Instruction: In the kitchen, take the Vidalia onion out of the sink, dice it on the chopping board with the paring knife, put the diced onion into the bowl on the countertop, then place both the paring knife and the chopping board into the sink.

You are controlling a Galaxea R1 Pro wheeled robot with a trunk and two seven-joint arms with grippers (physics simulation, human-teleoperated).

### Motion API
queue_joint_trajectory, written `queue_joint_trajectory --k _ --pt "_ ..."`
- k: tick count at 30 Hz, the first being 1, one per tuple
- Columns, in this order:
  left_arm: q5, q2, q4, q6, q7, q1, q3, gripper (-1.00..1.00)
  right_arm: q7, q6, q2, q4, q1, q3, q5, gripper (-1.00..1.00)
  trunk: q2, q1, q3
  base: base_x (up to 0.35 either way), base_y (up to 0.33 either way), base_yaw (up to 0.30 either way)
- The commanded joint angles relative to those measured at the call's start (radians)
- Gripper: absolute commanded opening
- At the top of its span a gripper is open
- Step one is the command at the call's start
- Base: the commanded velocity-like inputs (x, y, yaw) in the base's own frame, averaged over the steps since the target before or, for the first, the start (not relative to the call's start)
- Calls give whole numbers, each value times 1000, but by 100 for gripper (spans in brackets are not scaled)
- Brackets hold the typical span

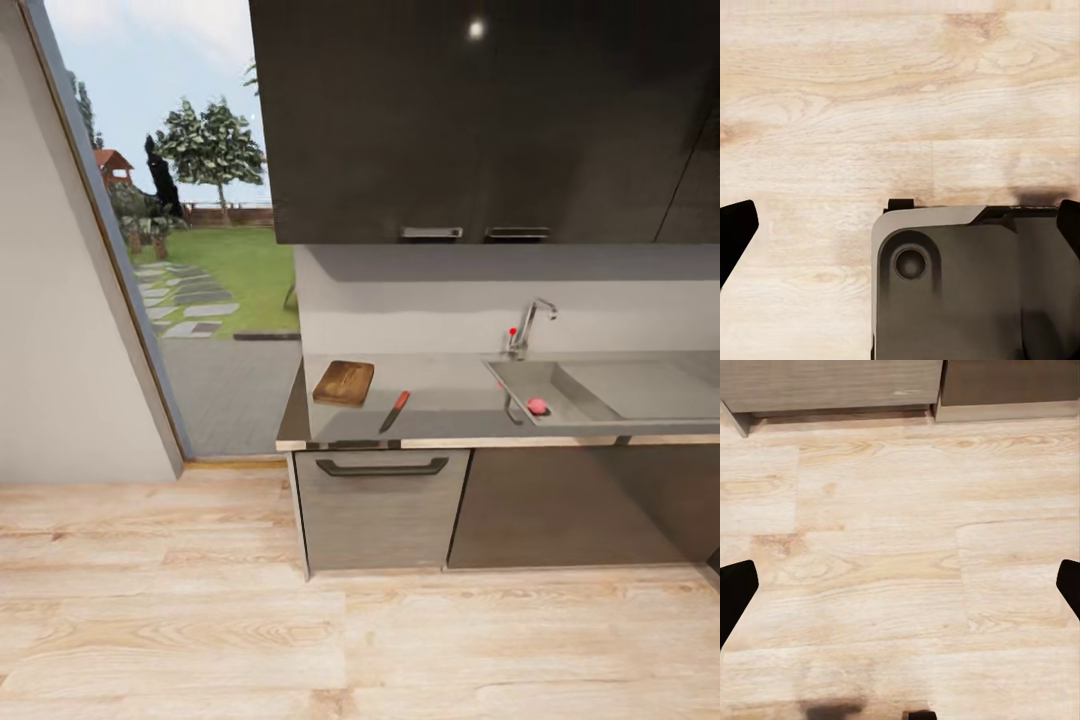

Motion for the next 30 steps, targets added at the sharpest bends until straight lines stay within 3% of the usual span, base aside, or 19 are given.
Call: queue_joint_trajectory --k 1,16,30 --pt "0 0 -1 -1 0 0 1 100 -4 -2 0 0 0 1 0 100 -2 1 0 0 0 0" --pt "0 0 -1 -1 0 0 1 100 -4 -3 0 0 0 1 0 100 -2 1 23 0 0 0" --pt "0 0 -1 -1 0 0 1 100 -4 -4 -2 0 -1 1 13 100 -2 1 26 0 0 0"
